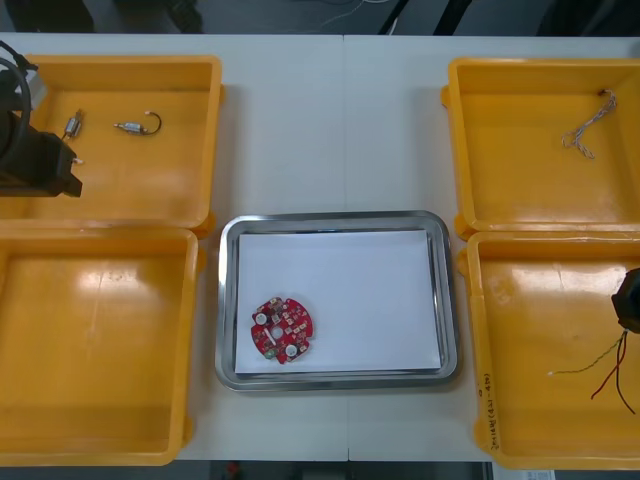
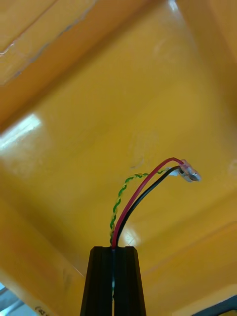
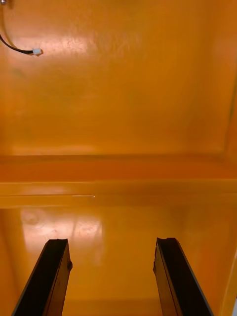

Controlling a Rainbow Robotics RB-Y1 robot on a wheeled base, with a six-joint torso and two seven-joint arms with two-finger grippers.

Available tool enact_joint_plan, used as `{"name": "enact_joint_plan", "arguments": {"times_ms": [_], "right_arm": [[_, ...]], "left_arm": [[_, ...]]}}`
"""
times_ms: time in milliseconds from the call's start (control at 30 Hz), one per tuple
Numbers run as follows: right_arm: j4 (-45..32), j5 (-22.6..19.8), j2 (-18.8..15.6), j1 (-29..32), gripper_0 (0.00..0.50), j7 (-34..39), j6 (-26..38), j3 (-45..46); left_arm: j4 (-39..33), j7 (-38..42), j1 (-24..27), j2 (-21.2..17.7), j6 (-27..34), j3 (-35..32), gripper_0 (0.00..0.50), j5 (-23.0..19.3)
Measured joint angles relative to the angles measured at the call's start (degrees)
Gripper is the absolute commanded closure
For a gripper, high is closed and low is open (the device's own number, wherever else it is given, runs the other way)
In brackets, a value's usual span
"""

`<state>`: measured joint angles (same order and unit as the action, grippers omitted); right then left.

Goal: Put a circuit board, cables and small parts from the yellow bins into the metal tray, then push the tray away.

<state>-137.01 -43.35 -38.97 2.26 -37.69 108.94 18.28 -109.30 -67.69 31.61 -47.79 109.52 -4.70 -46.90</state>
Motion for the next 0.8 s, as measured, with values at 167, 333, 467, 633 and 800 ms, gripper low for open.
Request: {"name": "enact_joint_plan", "arguments": {"times_ms": [167,333,467,633,800], "right_arm": [[-0.02,-6.13,-4.69,-1.18,0.5,-0.19,0.29,1.32],[0.03,-10.9,-8.87,-2.7,0.5,-5.91,0.37,1.79],[0.66,-14.24,-9.98,-4.81,0.5,-10.8,0.7,1.8],[1.4,-19.58,-11.32,-9.83,0.5,-12.39,0.82,1.55],[1.47,-22.99,-13.07,-16.17,0.5,-18.5,0.86,-2.43]], "left_arm": [[6.55,-2.33,2.96,0.01,0.02,0.0,0.0,1.99],[13.39,-2.39,5.71,0.02,0.03,0.09,0.0,3.55],[20.74,-3.15,9.59,0.03,0.04,1.62,0.0,4.98],[32.2,-7.23,16.01,0.11,0.06,5.89,0.0,7.02],[40.2,-13.34,20.62,0.58,0.05,8.81,0.0,8.39]]}}
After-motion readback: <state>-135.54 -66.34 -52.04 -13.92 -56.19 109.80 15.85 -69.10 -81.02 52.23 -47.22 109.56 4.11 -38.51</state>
